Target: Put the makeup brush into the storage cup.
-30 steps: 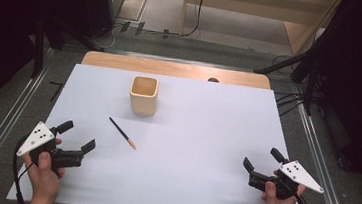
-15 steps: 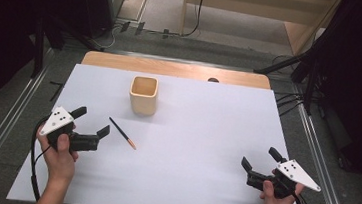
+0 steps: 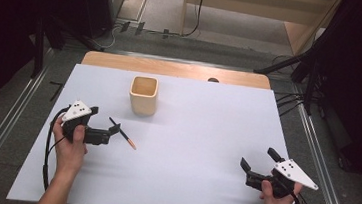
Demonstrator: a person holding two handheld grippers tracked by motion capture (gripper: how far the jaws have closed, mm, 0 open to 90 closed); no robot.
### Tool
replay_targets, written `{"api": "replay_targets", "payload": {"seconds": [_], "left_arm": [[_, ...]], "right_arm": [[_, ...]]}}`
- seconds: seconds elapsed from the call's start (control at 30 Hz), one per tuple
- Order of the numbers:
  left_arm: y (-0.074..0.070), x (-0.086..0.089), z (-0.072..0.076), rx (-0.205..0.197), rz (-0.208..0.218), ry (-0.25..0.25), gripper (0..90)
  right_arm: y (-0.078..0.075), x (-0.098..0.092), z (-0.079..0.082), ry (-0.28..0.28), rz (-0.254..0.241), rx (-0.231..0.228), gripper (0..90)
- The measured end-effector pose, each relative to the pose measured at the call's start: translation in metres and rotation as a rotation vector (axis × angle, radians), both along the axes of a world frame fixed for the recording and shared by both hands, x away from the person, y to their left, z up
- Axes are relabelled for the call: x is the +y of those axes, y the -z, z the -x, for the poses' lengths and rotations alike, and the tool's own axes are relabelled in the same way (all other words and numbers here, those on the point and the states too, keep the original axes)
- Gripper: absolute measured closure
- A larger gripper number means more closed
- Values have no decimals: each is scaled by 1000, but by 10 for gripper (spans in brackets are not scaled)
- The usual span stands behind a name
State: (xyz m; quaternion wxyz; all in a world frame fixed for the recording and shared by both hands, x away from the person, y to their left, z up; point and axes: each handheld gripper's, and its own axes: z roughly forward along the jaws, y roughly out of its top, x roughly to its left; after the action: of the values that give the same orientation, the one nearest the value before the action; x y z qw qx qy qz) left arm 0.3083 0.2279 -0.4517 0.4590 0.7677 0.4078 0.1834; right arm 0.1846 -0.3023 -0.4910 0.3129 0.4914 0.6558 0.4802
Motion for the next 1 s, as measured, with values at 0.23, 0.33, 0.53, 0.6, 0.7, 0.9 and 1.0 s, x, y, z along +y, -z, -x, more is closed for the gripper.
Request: {"api": "replay_targets", "payload": {"seconds": [0.23, 0.33, 0.53, 0.6, 0.7, 0.9, 1.0], "left_arm": [[6, -10, -13, 99, -92, -35, 47], [6, -13, -18, 138, -122, -52, 52], [8, -23, -23, 198, -178, -85, 53], [11, -26, -25, 219, -206, -106, 62], [14, -27, -28, 245, -203, -136, 104], [20, -35, -31, 253, -252, -188, 139], [28, -41, -32, 271, -292, -179, 140]], "right_arm": [[1, 1, -2, 2, 3, 6, 8], [1, 1, -2, 6, -4, 13, 9], [0, 3, -1, 4, 9, 15, 9], [1, 3, -1, 3, 9, 20, 9], [2, 3, -2, 3, 13, 27, 9], [3, 2, -3, 9, 10, 33, 9], [4, 2, -3, 11, 12, 37, 9]]}}
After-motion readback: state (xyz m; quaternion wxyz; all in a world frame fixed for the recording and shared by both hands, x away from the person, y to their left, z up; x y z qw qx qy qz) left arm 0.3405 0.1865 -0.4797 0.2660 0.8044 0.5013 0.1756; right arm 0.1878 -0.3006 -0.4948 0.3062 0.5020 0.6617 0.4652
